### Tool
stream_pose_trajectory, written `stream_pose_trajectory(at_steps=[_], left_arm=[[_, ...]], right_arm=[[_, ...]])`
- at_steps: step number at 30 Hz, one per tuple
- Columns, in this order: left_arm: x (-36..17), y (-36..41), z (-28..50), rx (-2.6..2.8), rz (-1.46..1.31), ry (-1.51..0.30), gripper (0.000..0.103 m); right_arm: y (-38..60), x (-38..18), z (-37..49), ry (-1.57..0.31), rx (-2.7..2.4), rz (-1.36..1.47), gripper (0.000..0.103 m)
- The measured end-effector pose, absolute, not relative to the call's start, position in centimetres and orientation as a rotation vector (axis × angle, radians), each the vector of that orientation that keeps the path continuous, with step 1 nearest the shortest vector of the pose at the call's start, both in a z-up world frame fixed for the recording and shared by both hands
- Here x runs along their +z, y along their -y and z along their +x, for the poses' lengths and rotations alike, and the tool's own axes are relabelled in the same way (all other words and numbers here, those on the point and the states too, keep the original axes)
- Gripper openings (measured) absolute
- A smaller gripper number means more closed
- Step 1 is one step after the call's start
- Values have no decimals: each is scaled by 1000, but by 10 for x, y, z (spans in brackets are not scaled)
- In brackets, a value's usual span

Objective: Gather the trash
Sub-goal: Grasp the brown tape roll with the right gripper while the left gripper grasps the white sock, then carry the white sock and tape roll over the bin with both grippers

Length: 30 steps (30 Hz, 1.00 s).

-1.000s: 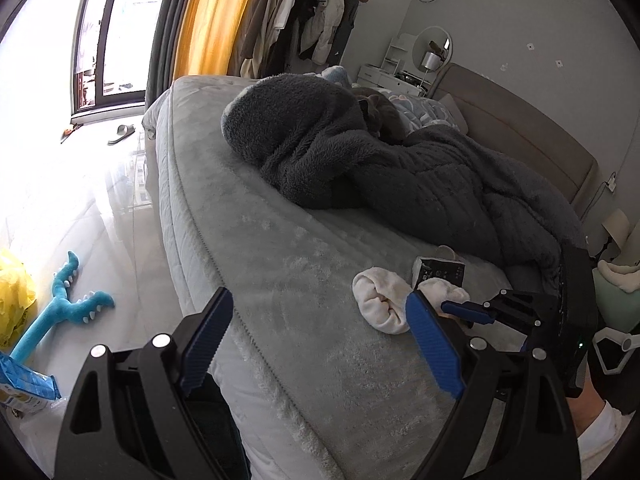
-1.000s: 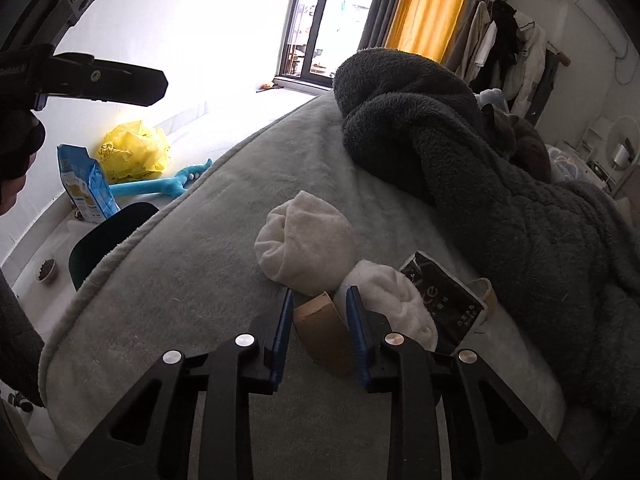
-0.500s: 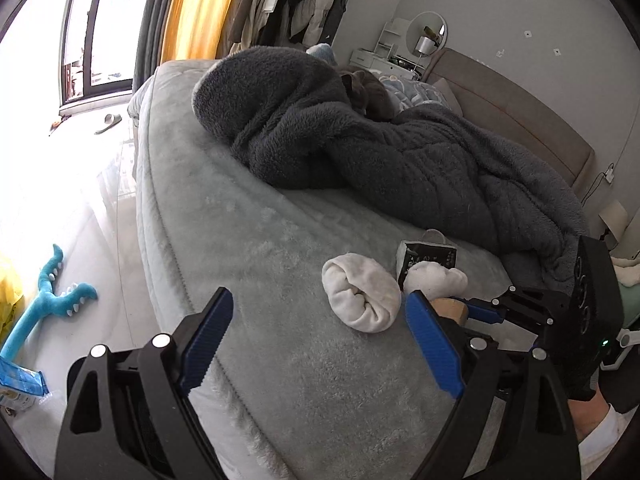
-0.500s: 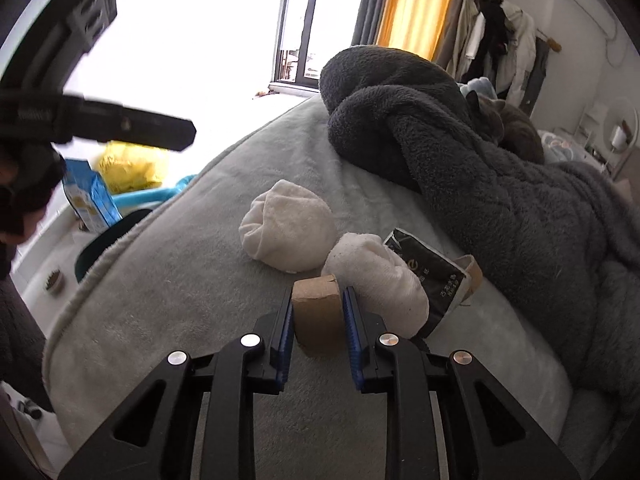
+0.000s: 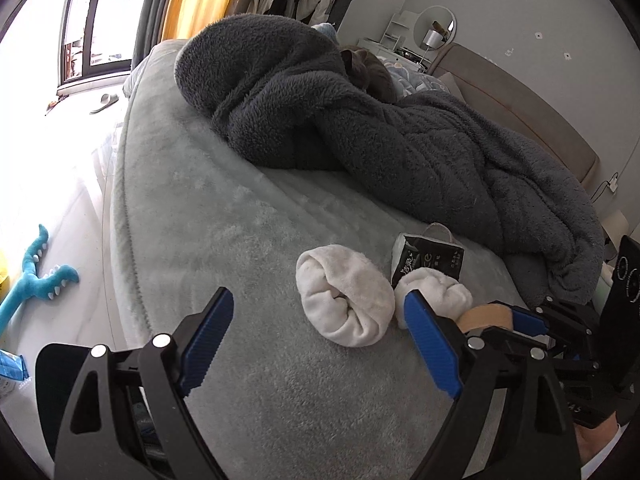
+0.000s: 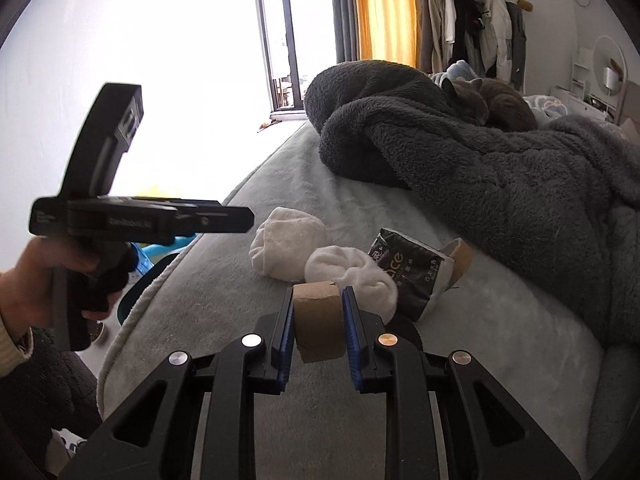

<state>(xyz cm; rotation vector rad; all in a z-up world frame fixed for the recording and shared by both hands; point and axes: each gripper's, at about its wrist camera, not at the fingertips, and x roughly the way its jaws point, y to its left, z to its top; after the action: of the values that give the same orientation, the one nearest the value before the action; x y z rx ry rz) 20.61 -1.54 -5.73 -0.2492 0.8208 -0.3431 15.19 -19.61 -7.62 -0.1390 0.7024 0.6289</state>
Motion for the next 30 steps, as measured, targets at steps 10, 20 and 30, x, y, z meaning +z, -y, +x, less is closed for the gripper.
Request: stream_pose_trajectory(at_steps=[10,20,30], left_arm=[[-77,26,220,-384,-349,-880,77],[-89,35,224,-394,-369,-923,47],[-77,32,214,-386,-261,-893,38]], right_arm=[[226,-70,148,-691,627,-19,23],[244,-67,149,-687,604,52,23],[236,-62,157,-692,586,75,23]])
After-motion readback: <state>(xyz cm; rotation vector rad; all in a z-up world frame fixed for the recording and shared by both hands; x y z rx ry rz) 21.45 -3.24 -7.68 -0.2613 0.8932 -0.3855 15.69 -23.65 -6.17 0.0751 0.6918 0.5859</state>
